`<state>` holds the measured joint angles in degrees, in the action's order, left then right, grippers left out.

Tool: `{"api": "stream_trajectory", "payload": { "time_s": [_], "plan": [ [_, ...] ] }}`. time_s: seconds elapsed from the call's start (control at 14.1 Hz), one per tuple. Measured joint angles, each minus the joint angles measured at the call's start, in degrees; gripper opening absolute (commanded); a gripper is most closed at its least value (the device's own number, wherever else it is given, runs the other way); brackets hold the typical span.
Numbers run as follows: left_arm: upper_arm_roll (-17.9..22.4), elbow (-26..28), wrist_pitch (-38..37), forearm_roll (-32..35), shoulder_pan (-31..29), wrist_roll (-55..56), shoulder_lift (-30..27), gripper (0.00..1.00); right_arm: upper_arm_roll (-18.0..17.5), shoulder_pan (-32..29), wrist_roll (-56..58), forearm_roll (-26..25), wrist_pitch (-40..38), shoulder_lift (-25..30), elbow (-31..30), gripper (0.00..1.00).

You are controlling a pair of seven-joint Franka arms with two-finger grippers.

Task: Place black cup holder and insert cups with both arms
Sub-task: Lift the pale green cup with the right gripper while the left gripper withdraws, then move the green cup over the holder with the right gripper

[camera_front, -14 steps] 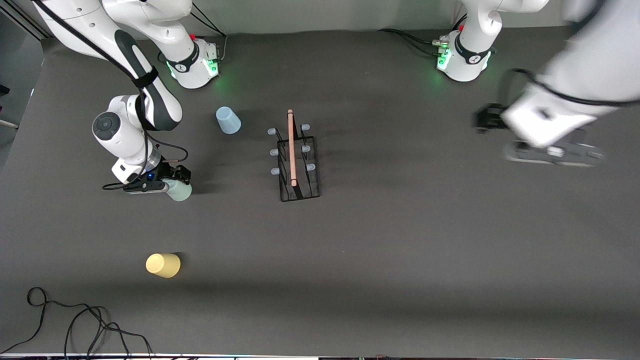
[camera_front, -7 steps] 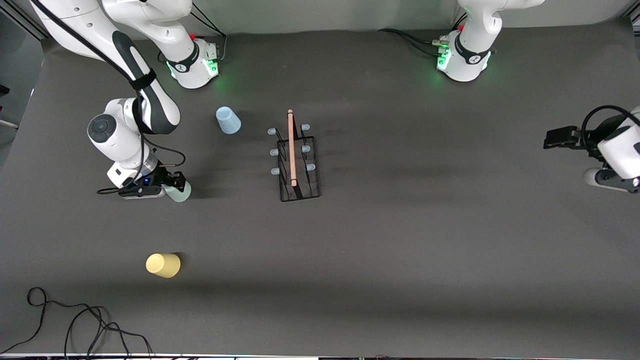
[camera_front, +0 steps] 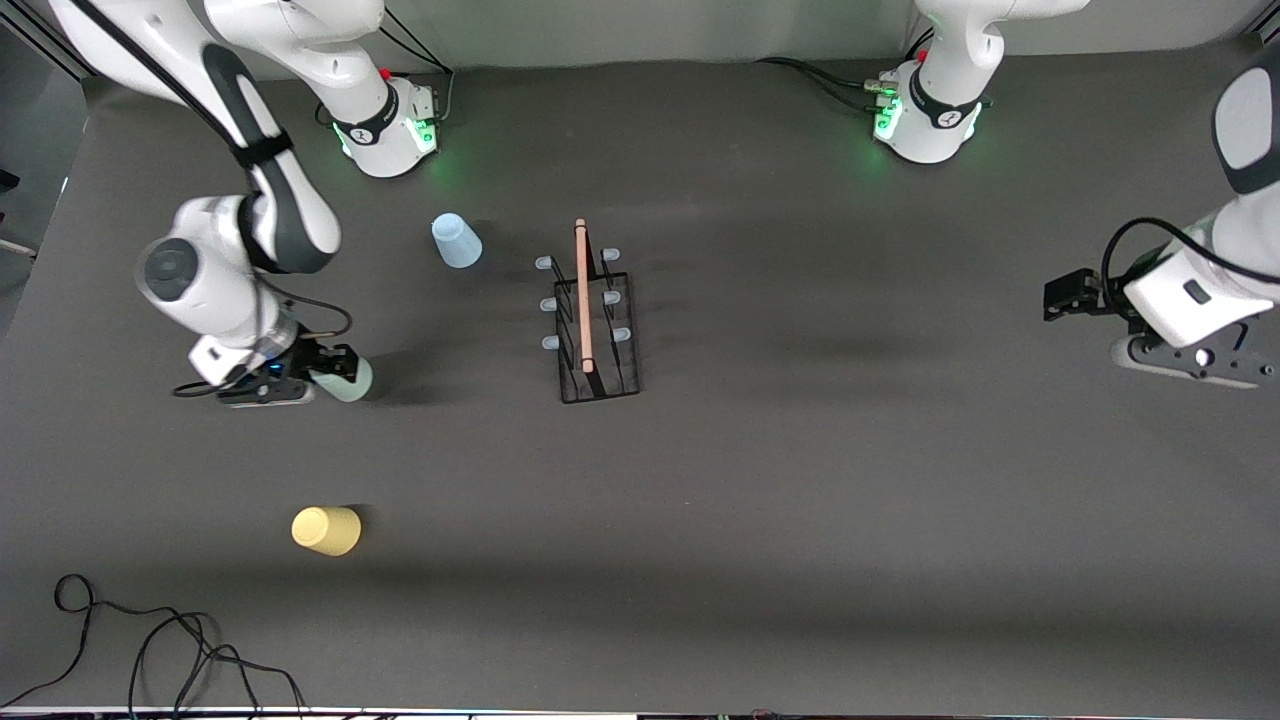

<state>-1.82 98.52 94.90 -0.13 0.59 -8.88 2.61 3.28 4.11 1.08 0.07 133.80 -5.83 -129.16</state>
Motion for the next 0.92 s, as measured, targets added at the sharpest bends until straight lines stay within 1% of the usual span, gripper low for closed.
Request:
{"api": "stream_trajectory", "payload": {
  "time_s": [0.21,0.28,0.35,0.43,0.5,0.57,0.78,0.92],
  "plan": [
    [-0.07,-2.18,0.08,0.0,0.12,0.0,-0.83,1.0,-0.05,0.03,0.0,-0.01,-23.88,5.38,14.48,0.31],
    [-0.11,-3.41,-0.42,0.0,0.18,0.0,-0.51,1.0,-0.08,0.05,-0.17,0.01,-29.55,6.4,18.44,0.31],
    [-0.11,-4.55,-0.96,0.0,0.19,0.0,-0.03,1.0,-0.13,0.11,-1.1,0.05,-33.07,7.32,21.06,0.31],
    [-0.09,-5.35,-1.27,0.0,0.19,0.0,0.51,1.0,-0.19,0.46,-3.39,0.08,-34.97,8.28,22.42,0.3],
    [-0.03,-5.83,-1.94,0.0,0.18,0.0,1.01,1.0,-0.2,1.57,-6.93,0.12,-36.29,9.23,22.92,0.27],
    [0.03,-6.09,-2.44,0.0,0.17,0.0,1.41,1.0,-0.25,3.45,-12.25,0.14,-37.38,10.15,22.96,0.26],
    [0.01,-6.12,-2.52,0.0,0.19,0.0,1.93,1.0,-0.53,11.44,-33.76,0.56,-38.34,11.53,22.93,0.26],
    [0.03,-6.12,-2.55,0.01,0.18,0.0,2.0,1.0,-0.72,17.1,-48.98,2.75,-38.33,11.54,22.83,0.26]
  ]
}}
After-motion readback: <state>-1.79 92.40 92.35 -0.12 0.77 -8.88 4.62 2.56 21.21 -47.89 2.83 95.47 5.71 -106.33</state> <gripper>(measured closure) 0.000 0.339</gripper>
